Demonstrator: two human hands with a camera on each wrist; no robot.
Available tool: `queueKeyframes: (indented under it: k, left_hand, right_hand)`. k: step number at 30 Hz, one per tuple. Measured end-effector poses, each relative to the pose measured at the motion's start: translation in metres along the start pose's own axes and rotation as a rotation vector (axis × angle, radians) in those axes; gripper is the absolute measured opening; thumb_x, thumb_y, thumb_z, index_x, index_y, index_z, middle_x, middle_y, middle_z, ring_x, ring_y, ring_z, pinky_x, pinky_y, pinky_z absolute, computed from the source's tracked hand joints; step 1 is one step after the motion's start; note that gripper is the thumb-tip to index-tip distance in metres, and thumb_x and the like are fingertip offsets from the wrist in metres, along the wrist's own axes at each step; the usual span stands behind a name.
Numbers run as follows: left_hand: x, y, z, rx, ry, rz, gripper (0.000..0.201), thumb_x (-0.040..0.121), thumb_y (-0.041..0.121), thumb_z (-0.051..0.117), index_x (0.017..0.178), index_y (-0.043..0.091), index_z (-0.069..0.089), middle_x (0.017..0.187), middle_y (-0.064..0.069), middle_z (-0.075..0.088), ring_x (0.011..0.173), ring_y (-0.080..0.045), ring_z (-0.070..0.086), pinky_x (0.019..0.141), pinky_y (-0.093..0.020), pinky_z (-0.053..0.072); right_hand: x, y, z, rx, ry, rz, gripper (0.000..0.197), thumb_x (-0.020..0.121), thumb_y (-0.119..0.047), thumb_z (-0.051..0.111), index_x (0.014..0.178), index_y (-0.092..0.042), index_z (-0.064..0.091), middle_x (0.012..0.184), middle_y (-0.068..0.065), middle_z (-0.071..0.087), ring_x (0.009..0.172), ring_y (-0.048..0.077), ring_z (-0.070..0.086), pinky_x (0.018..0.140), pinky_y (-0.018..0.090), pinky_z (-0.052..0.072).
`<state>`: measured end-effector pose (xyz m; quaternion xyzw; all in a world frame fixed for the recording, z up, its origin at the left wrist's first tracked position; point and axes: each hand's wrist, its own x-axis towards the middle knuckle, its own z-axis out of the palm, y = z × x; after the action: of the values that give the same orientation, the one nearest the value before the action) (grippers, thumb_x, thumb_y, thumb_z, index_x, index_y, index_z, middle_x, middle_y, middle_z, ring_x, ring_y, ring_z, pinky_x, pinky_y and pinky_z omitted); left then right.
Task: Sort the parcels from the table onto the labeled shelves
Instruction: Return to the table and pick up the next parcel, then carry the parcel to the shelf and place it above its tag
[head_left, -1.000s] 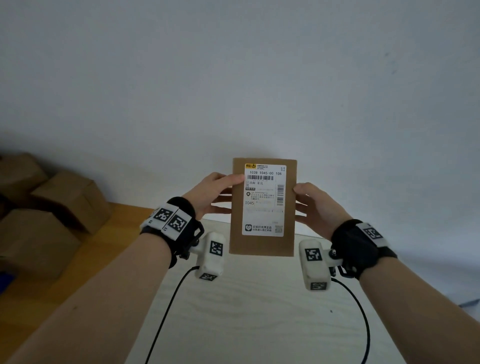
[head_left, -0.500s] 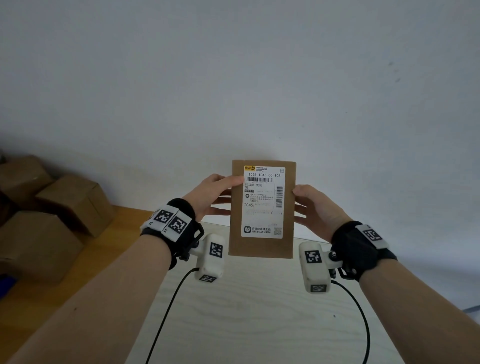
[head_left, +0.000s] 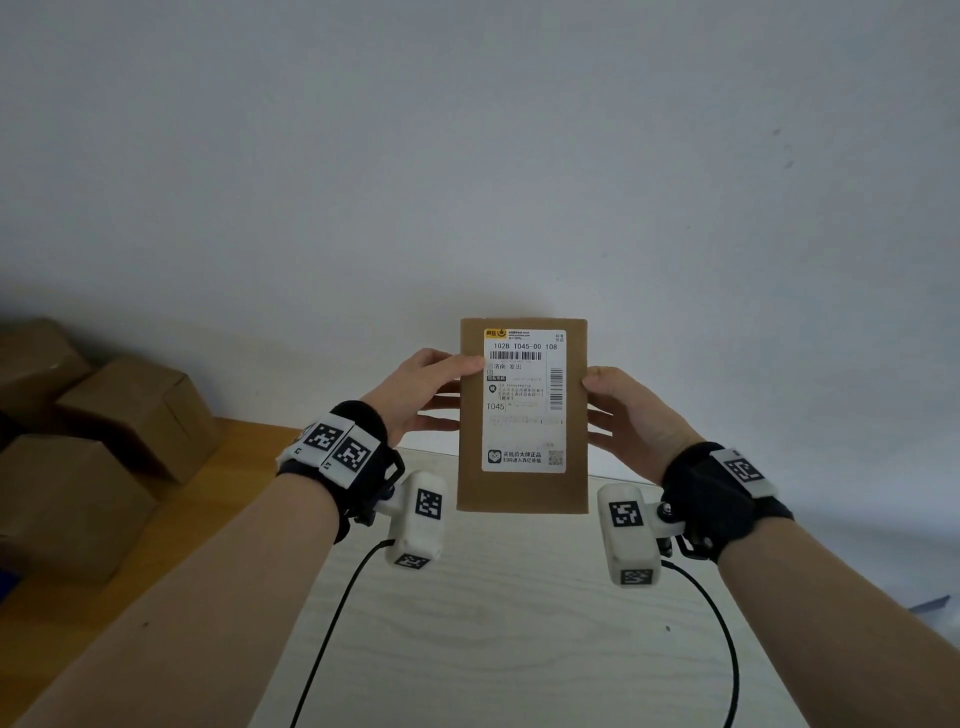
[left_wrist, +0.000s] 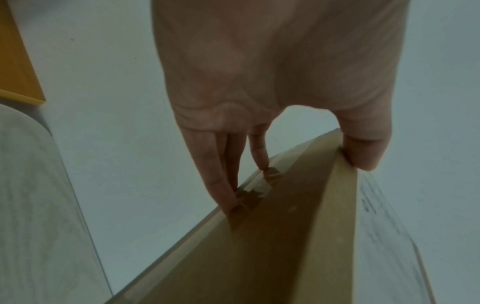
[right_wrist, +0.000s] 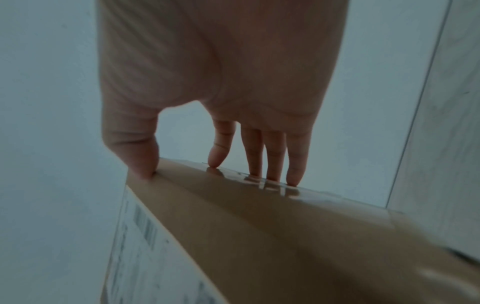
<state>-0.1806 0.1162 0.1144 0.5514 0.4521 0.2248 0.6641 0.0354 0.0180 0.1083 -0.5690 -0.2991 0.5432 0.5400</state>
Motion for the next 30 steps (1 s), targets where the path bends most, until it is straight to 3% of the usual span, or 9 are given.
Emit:
queueKeyframes:
  k: [5,9,11,15,19,26,30]
  left_hand:
    - [0.002,0.002,0.001,-0.018,-0.034,0.048,0.039,0.086,0.036,0.063,0.120,0.021,0.052,0.109,0.000,0.069,0.103,-0.019,0.064,0.089,-0.039,0.054]
    - [0.005,0.002,0.013,-0.036,-0.092,0.061,0.036,0.085,0.040,0.063,0.117,0.028,0.051,0.123,-0.002,0.063,0.112,-0.019,0.060,0.073,-0.032,0.053]
    - [0.007,0.001,0.022,-0.045,-0.120,0.063,0.039,0.086,0.039,0.062,0.120,0.028,0.048,0.123,-0.002,0.063,0.106,-0.016,0.062,0.068,-0.029,0.052]
    - [0.015,-0.008,0.045,-0.065,-0.165,0.058,0.043,0.085,0.037,0.064,0.123,0.026,0.046,0.119,-0.003,0.064,0.098,-0.014,0.064,0.062,-0.027,0.051]
    - [0.020,-0.023,0.075,-0.085,-0.204,0.037,0.041,0.083,0.038,0.065,0.119,0.027,0.048,0.118,-0.003,0.066,0.098,-0.015,0.065,0.064,-0.028,0.051]
    - [0.002,-0.042,0.135,-0.077,-0.305,0.012,0.036,0.085,0.040,0.062,0.117,0.026,0.050,0.113,-0.002,0.066,0.093,-0.014,0.063,0.064,-0.028,0.050]
    - [-0.022,-0.042,0.169,-0.047,-0.352,0.032,0.036,0.085,0.041,0.062,0.116,0.026,0.050,0.115,-0.002,0.066,0.095,-0.014,0.063,0.061,-0.026,0.049]
  right_hand:
    - [-0.007,-0.007,-0.002,0.048,0.048,-0.011,0.020,0.089,-0.026,0.058,0.107,-0.017,0.055,0.090,0.000,0.068,0.082,0.016,0.064,0.073,0.028,0.051]
    - [-0.016,-0.009,-0.007,0.079,0.131,-0.028,0.024,0.090,-0.033,0.055,0.110,-0.019,0.058,0.087,0.001,0.068,0.072,0.014,0.062,0.066,0.024,0.050]
    - [-0.022,-0.006,-0.010,0.081,0.185,-0.025,0.026,0.091,-0.036,0.054,0.109,-0.020,0.061,0.082,0.001,0.067,0.071,0.014,0.058,0.067,0.025,0.047]
    - [-0.037,0.005,-0.020,0.111,0.318,-0.033,0.023,0.091,-0.037,0.053,0.101,-0.022,0.067,0.076,-0.002,0.070,0.073,0.015,0.055,0.069,0.027,0.043]
    - [-0.060,0.018,-0.036,0.123,0.443,-0.029,0.023,0.091,-0.037,0.052,0.103,-0.022,0.066,0.070,-0.006,0.071,0.071,0.013,0.057,0.068,0.026,0.043]
    - [-0.123,0.042,-0.072,0.138,0.553,-0.041,0.037,0.092,-0.039,0.050,0.122,-0.022,0.063,0.081,-0.005,0.068,0.068,0.009,0.059,0.061,0.024,0.044]
    - [-0.164,0.050,-0.095,0.157,0.588,-0.063,0.035,0.093,-0.037,0.050,0.122,-0.022,0.063,0.087,-0.004,0.069,0.073,0.010,0.060,0.061,0.023,0.045]
